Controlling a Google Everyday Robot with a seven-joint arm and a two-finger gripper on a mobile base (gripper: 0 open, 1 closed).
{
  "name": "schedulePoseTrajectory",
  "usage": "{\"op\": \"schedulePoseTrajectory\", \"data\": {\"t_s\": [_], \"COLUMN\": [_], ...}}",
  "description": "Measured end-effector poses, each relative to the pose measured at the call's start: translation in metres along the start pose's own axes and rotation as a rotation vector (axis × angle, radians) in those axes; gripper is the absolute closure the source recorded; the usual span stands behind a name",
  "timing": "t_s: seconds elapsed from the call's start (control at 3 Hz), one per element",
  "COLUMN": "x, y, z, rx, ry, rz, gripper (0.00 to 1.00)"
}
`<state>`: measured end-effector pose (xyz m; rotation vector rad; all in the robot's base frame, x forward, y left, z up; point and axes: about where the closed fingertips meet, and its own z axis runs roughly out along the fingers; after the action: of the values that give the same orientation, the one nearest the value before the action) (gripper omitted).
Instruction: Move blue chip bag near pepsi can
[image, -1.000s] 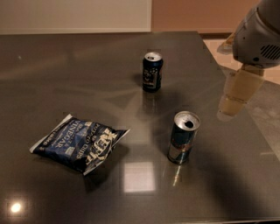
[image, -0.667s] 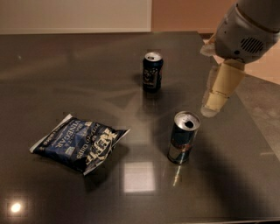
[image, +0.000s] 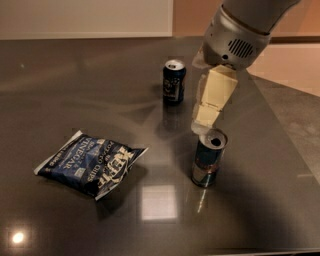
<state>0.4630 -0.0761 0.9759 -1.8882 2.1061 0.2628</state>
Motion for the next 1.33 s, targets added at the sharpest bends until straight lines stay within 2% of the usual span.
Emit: {"op": "schedulePoseTrajectory", "data": {"t_s": [0.33, 0.67, 1.0, 1.33], "x": [-0.026, -0.045, -0.060, -0.072], "y": [0.010, 0.015, 0.024, 0.036], "z": [0.027, 0.067, 0.109, 0.142], "rx": [0.003, -0.036, -0.106, -0.116], "ry": [0.029, 0.041, 0.038, 0.057], "rz": [-0.029, -0.041, -0.055, -0.096], "gripper": [0.00, 0.00, 0.00, 0.00]}}
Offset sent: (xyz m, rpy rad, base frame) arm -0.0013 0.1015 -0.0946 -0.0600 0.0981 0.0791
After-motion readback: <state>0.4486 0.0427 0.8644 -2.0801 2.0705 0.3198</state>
